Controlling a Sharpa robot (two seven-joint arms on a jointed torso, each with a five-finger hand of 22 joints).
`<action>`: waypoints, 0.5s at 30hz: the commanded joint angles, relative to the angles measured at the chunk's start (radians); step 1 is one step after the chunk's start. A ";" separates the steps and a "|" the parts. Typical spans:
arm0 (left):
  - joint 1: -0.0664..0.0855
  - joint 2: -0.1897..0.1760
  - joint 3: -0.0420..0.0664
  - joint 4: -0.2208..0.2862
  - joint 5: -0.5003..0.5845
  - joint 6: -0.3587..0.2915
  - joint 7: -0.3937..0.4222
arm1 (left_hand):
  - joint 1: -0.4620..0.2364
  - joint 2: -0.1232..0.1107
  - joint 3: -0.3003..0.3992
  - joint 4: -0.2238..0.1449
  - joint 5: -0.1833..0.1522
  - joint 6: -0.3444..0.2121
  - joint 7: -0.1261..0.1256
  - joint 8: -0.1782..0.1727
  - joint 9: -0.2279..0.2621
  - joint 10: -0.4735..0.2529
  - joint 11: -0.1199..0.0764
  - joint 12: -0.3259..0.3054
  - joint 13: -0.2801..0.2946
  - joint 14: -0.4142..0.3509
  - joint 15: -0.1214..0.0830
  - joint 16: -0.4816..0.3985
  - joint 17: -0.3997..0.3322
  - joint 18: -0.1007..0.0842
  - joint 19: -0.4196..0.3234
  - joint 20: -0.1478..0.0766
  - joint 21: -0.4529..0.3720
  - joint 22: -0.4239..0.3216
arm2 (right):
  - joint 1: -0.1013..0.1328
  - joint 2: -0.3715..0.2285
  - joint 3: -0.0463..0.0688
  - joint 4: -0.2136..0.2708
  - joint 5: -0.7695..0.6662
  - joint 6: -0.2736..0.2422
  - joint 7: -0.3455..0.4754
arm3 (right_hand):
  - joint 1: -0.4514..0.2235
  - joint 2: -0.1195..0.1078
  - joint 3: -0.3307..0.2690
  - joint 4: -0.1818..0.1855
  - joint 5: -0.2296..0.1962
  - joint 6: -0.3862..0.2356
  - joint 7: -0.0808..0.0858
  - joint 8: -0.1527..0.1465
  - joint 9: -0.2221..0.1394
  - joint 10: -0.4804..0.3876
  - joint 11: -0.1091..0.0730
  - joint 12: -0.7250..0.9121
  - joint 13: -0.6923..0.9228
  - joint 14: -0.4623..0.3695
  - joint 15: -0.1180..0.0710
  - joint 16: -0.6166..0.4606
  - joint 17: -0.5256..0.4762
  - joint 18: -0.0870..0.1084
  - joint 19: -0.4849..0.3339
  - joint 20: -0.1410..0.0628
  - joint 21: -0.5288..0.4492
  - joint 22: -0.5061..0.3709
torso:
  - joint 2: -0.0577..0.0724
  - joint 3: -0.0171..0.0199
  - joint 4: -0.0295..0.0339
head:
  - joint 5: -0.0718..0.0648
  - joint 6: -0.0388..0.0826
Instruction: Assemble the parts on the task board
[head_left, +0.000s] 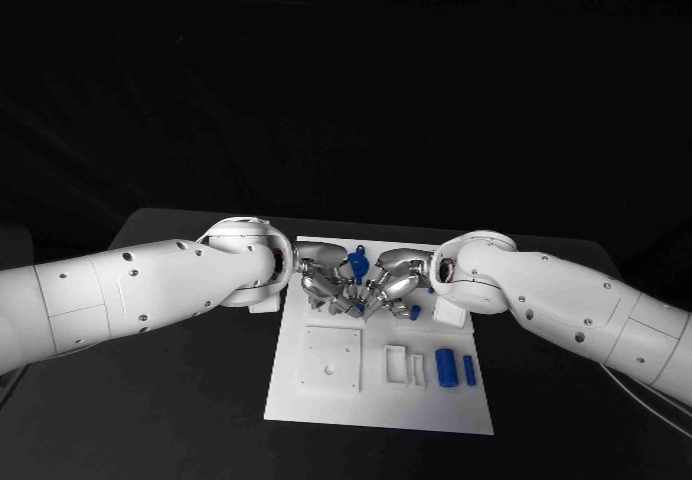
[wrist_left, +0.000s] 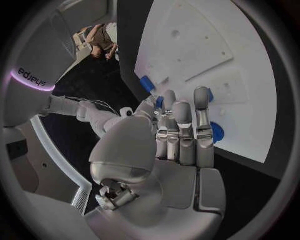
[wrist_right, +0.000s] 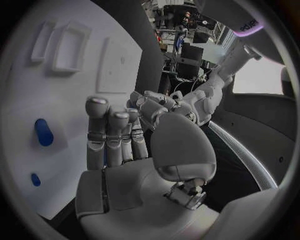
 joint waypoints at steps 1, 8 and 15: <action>0.000 0.004 0.000 0.001 0.005 0.008 -0.003 | 0.007 0.007 0.001 0.002 0.000 0.003 0.006 -0.002 -0.006 0.000 0.001 -0.001 -0.001 0.000 0.001 0.007 -0.001 0.000 0.001 0.004 0.003 0.016 | 0.000 0.001 0.001 0.001 0.032 0.026 0.000 | -0.002 0.012 -0.006 0.002 0.003 0.006 0.000 0.006 0.001 -0.008 0.000 -0.005 0.001 -0.006 0.001 0.002 0.002 -0.007 0.037 -0.002 -0.001 0.068 | 0.000 -0.0005 0.0007 | -0.001 0.000; -0.001 0.007 -0.001 0.000 0.005 0.005 -0.004 | 0.002 0.014 0.003 0.010 0.000 0.001 0.007 -0.003 -0.021 0.000 0.001 -0.001 -0.001 0.001 0.001 0.007 -0.001 0.000 0.002 0.004 0.004 0.016 | 0.000 0.003 0.001 0.001 0.038 0.028 -0.002 | -0.002 0.012 -0.005 0.002 0.007 0.006 0.000 0.006 0.001 -0.009 0.000 -0.005 0.002 -0.007 0.001 0.001 0.001 -0.007 0.037 -0.002 -0.002 0.068 | 0.000 -0.0004 0.0009 | 0.000 0.000; -0.001 0.010 -0.001 -0.001 0.017 0.003 0.000 | 0.026 0.045 0.031 -0.004 0.013 0.005 0.004 0.002 -0.028 0.005 -0.001 0.000 -0.001 0.005 -0.001 0.010 0.001 0.000 0.005 0.003 0.007 0.018 | 0.000 0.006 0.001 0.000 0.039 0.030 -0.003 | -0.002 0.012 -0.005 0.002 0.007 0.006 0.000 0.006 0.001 -0.009 0.000 -0.005 0.002 -0.007 0.001 0.001 0.001 -0.007 0.037 -0.002 -0.002 0.068 | 0.000 -0.0001 0.0003 | 0.001 -0.001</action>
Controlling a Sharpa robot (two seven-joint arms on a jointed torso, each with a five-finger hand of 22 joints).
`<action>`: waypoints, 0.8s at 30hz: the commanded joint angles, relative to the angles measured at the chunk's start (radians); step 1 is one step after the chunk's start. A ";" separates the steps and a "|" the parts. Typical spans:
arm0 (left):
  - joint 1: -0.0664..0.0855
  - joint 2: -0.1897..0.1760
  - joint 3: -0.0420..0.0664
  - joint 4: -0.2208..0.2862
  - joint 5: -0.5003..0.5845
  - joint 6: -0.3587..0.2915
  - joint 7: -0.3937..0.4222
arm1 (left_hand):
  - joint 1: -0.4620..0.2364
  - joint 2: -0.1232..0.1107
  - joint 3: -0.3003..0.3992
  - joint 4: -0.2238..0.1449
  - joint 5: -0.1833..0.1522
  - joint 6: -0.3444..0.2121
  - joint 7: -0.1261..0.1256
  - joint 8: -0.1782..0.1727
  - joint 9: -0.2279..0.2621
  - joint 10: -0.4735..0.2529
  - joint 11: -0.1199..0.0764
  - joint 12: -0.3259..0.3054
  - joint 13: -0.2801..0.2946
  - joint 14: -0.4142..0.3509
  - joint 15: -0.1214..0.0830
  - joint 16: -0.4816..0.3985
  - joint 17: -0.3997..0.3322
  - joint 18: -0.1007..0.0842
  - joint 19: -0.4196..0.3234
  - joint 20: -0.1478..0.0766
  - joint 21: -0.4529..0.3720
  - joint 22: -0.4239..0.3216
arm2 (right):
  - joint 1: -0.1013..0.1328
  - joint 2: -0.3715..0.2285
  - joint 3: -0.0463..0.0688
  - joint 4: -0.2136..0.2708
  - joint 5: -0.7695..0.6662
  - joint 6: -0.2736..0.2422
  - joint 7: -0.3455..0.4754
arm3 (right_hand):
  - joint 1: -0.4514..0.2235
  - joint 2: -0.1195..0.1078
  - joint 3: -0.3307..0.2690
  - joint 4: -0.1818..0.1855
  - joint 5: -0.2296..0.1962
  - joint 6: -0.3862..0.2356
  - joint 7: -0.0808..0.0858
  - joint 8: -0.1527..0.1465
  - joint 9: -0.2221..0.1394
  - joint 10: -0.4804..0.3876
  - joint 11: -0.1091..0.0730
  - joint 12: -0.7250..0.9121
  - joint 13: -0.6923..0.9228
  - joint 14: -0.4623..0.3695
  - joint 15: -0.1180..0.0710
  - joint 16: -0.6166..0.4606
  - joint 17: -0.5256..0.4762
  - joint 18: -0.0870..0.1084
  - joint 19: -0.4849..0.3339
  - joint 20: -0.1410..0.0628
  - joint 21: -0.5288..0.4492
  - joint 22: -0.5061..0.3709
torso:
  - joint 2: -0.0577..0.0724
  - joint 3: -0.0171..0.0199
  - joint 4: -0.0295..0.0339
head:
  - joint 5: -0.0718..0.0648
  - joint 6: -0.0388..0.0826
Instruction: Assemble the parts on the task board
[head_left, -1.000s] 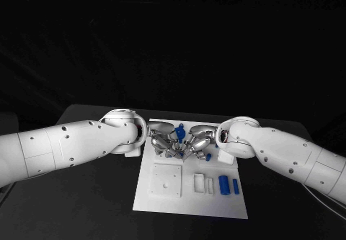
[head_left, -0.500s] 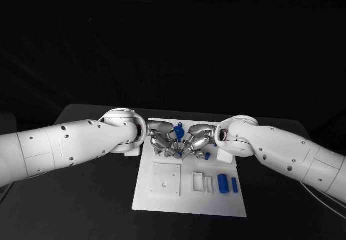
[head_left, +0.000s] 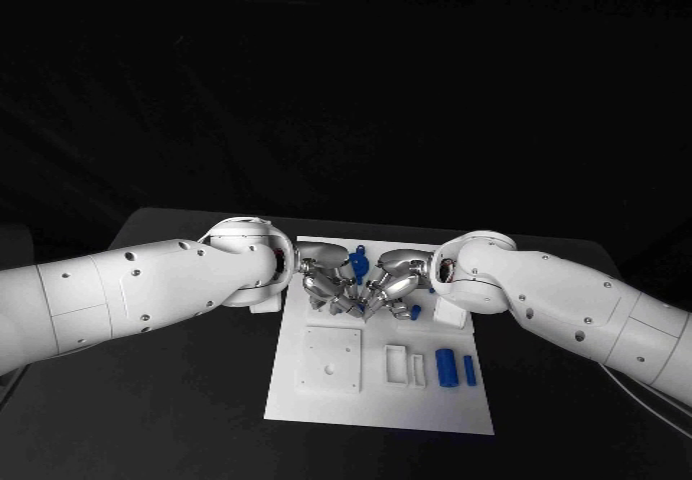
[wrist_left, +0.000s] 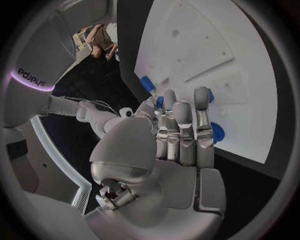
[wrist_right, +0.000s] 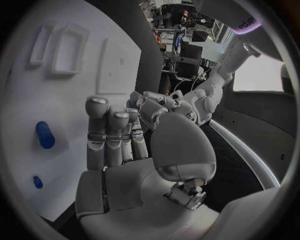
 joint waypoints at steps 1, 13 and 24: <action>-0.001 0.005 0.000 0.001 0.019 0.002 0.004 | 0.019 0.022 0.018 -0.013 0.010 0.002 0.005 -0.001 -0.001 0.005 -0.002 0.000 -0.001 0.005 -0.002 0.007 0.001 0.000 0.005 0.002 0.007 0.018 | 0.000 0.004 0.001 0.004 0.019 0.024 0.011 | 0.002 0.008 -0.005 0.002 0.007 0.007 -0.001 0.003 0.002 -0.009 0.000 -0.005 0.001 -0.007 0.001 0.001 0.000 -0.007 0.037 -0.002 -0.002 0.068 | 0.000 0.0003 -0.0003 | 0.001 -0.001; -0.003 0.010 0.000 -0.004 0.045 -0.011 0.018 | 0.028 0.072 0.159 -0.128 0.095 -0.012 0.012 0.034 0.028 0.031 -0.003 -0.018 -0.014 0.015 -0.004 0.014 0.009 0.007 -0.002 0.000 0.040 0.022 | 0.000 0.008 0.001 -0.002 0.019 0.015 0.012 | 0.000 0.008 -0.004 0.002 0.012 0.006 -0.001 0.003 0.001 -0.010 0.000 -0.007 0.000 -0.007 0.001 0.000 -0.001 -0.006 0.036 -0.002 -0.004 0.068 | 0.000 0.0010 0.0001 | -0.006 -0.003; -0.005 0.012 -0.002 -0.008 0.085 -0.081 0.020 | -0.034 -0.019 0.503 -0.134 -0.146 0.010 0.002 0.070 0.081 0.062 -0.011 -0.020 -0.008 0.034 -0.012 0.023 0.024 0.014 -0.011 -0.008 0.108 0.021 | 0.000 0.008 0.001 0.000 0.009 -0.035 0.010 | -0.002 0.006 -0.005 0.005 0.020 0.001 0.000 0.002 0.001 -0.014 0.000 -0.015 -0.006 -0.006 0.001 0.002 0.001 -0.005 0.037 -0.002 -0.005 0.068 | 0.000 0.0001 0.0000 | -0.008 0.001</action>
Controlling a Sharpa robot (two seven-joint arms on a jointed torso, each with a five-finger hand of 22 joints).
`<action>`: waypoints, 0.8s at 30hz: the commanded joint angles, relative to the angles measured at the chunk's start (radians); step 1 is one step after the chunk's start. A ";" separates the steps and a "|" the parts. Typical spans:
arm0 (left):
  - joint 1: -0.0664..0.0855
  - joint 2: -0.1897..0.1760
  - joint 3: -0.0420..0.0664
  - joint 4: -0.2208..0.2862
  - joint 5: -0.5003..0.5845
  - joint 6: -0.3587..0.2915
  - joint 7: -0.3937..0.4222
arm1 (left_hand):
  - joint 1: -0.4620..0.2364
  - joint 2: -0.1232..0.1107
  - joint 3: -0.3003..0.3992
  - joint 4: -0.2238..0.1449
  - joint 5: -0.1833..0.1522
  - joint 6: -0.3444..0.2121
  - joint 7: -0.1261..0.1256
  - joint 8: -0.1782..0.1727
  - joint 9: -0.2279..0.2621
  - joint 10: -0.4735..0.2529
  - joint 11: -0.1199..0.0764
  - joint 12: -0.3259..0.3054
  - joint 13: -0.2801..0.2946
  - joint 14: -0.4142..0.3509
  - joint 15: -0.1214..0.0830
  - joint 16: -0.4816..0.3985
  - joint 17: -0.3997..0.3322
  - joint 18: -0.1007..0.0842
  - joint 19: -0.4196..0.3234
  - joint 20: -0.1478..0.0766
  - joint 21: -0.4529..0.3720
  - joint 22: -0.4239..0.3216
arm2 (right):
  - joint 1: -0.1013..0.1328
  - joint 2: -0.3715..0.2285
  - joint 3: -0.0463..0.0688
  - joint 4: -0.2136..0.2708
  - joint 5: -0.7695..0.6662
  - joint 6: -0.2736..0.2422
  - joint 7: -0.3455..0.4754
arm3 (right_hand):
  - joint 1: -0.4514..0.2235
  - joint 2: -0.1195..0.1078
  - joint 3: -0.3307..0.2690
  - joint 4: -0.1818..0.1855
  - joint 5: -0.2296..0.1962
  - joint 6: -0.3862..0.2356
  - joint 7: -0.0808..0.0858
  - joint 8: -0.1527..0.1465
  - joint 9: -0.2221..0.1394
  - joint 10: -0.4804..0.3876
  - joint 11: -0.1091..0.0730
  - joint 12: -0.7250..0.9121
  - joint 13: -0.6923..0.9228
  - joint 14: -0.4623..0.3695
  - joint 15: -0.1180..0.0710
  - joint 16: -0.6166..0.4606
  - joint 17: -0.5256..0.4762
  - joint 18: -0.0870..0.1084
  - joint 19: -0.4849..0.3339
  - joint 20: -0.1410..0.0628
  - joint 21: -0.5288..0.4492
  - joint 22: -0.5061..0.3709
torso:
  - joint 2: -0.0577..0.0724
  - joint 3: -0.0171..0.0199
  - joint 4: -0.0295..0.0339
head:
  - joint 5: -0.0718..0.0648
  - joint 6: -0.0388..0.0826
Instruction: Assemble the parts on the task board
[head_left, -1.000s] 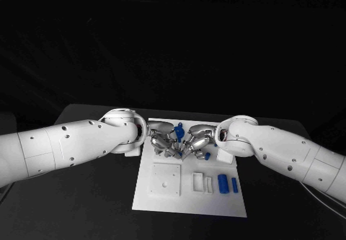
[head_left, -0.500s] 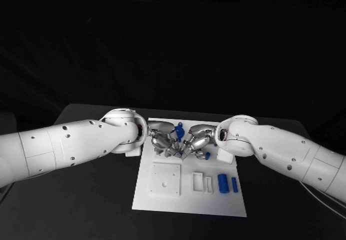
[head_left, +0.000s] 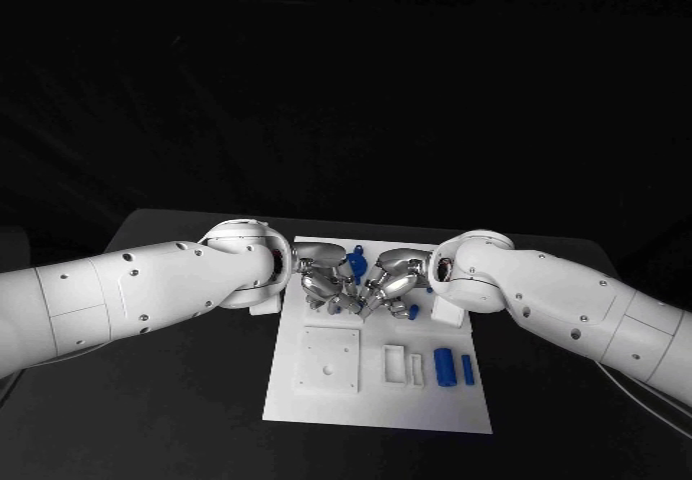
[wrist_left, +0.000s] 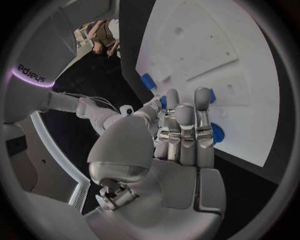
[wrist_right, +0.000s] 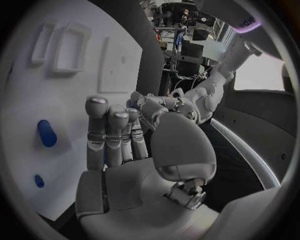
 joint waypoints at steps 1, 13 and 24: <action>-0.001 0.007 0.002 0.003 0.049 -0.077 0.018 | -0.001 -0.015 0.149 -0.095 0.011 0.009 -0.009 0.013 0.027 0.024 -0.016 0.004 0.001 0.006 -0.003 0.004 0.003 0.013 -0.003 -0.006 0.011 0.021 | 0.000 0.006 0.000 0.009 0.004 -0.034 0.016 | -0.002 0.006 -0.002 0.002 0.005 0.004 0.000 0.003 -0.002 -0.007 0.001 -0.004 -0.001 -0.006 0.001 0.002 0.001 -0.004 0.037 -0.002 -0.005 0.067 | -0.001 -0.0005 0.0004 | 0.000 0.002; -0.002 0.008 0.001 0.000 0.108 -0.106 0.014 | -0.009 -0.018 0.162 -0.114 0.017 0.024 -0.013 -0.003 0.054 0.031 -0.018 -0.001 0.003 0.007 -0.005 0.003 0.009 0.013 -0.012 -0.009 0.034 0.020 | 0.000 0.009 0.000 0.005 0.033 -0.105 0.007 | -0.003 0.006 0.002 0.005 0.004 0.005 -0.001 0.003 -0.001 -0.004 0.000 -0.003 -0.001 -0.005 0.000 0.000 -0.001 -0.002 0.039 -0.002 -0.005 0.067 | 0.000 -0.0011 0.0002 | -0.004 0.003; -0.002 0.007 0.001 -0.001 0.139 -0.109 -0.002 | -0.011 -0.025 0.162 -0.120 0.027 0.037 -0.016 -0.006 0.059 0.040 -0.021 -0.001 0.003 0.012 -0.008 0.005 0.012 0.014 -0.010 -0.011 0.041 0.020 | 0.000 0.014 0.000 -0.003 0.090 -0.121 0.003 | -0.003 0.004 0.003 0.006 0.009 0.006 -0.001 0.003 -0.001 -0.003 0.000 -0.001 -0.001 -0.005 0.000 -0.002 -0.002 -0.002 0.040 -0.003 -0.008 0.066 | 0.000 -0.0005 0.0001 | 0.001 0.004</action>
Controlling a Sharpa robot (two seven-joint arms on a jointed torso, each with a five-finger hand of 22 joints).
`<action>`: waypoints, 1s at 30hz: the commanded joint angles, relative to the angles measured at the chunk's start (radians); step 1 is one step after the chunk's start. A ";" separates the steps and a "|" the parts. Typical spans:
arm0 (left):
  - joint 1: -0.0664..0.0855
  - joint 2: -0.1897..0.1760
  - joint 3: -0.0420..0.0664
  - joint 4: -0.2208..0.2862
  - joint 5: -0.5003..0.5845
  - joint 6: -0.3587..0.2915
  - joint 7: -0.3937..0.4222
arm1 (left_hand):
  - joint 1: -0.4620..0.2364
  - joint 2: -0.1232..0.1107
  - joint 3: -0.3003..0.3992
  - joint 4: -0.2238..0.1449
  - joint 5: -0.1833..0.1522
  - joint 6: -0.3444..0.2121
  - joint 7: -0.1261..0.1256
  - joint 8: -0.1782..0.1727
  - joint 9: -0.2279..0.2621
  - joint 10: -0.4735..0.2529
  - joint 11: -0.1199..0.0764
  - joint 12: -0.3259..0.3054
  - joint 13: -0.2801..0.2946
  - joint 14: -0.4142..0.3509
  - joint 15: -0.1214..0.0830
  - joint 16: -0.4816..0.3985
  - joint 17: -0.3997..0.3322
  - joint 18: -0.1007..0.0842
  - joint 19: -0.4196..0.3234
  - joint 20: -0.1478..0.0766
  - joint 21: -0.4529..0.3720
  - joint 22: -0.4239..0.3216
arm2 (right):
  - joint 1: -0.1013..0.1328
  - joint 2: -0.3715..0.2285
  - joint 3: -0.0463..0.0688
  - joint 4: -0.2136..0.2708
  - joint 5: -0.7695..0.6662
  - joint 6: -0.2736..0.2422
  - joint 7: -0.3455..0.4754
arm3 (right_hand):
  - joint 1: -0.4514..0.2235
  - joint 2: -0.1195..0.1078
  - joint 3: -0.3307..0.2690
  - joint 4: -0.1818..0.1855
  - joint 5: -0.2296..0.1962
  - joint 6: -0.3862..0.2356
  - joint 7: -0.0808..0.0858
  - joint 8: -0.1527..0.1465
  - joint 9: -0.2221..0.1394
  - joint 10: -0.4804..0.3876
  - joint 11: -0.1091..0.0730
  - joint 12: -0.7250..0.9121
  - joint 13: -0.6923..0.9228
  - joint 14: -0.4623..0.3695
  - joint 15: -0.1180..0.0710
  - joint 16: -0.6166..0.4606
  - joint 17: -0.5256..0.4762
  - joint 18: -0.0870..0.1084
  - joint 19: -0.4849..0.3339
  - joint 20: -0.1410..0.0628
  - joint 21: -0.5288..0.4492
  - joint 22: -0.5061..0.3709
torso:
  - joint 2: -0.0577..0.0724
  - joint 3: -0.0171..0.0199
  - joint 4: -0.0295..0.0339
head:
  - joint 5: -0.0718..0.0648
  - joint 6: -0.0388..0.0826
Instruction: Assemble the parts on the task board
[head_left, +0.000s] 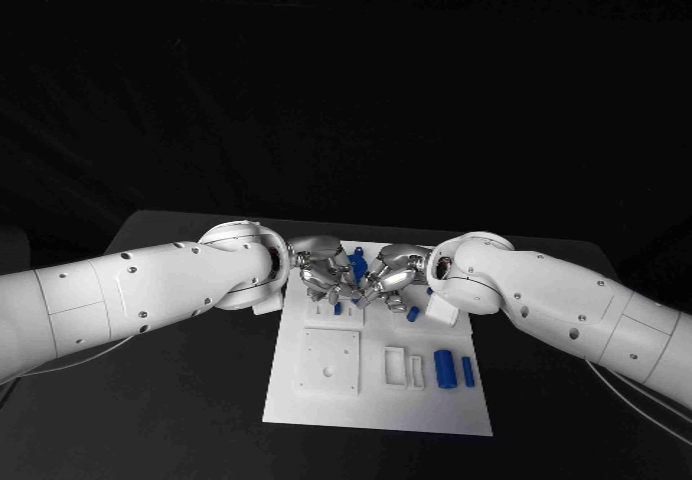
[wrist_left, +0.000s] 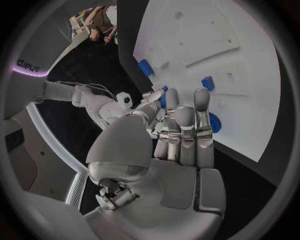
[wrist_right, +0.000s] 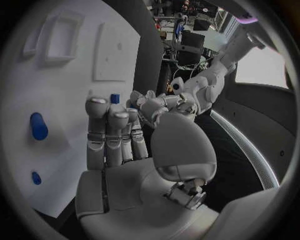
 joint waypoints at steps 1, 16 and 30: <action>0.000 0.008 0.003 0.011 0.051 -0.013 0.019 | 0.005 -0.001 0.124 -0.131 0.009 0.023 -0.014 0.001 0.001 0.023 -0.013 -0.002 0.001 0.000 -0.007 0.005 0.002 0.014 -0.002 -0.003 0.008 0.019 | -0.001 0.006 0.000 0.003 0.050 -0.024 0.012 | -0.004 0.005 0.000 0.004 0.009 0.006 -0.001 0.003 -0.001 -0.003 0.000 -0.001 0.000 -0.005 0.000 -0.002 -0.002 -0.002 0.040 -0.003 -0.004 0.066 | 0.001 0.0004 -0.0008 | 0.003 -0.001; 0.000 0.001 0.003 0.012 0.045 0.001 -0.018 | -0.003 -0.026 0.137 -0.138 0.049 0.043 -0.022 0.006 0.025 0.041 -0.019 -0.005 0.002 0.007 -0.013 0.013 0.010 0.013 -0.001 -0.008 0.030 0.020 | -0.001 -0.002 0.000 -0.006 0.100 -0.085 0.041 | -0.018 -0.015 -0.052 0.017 0.124 -0.009 0.000 0.002 -0.002 -0.029 0.002 -0.039 -0.034 -0.018 0.003 -0.050 -0.032 0.002 0.032 0.000 -0.071 0.048 | 0.000 0.0011 -0.0014 | 0.006 -0.006; 0.000 -0.017 0.003 0.004 0.100 -0.068 -0.080 | -0.030 -0.069 0.161 -0.136 0.171 0.070 -0.031 0.004 0.051 0.073 -0.028 -0.018 -0.001 0.029 -0.022 0.014 0.014 0.014 0.005 -0.018 0.062 0.020 | -0.001 -0.035 0.001 -0.011 0.118 -0.126 0.066 | 0.003 -0.047 -0.188 -0.011 0.281 -0.164 0.043 0.001 -0.005 -0.082 0.029 -0.078 -0.084 -0.049 0.023 -0.110 -0.077 0.022 0.030 0.019 -0.209 -0.005 | 0.001 0.0009 -0.0010 | 0.015 0.005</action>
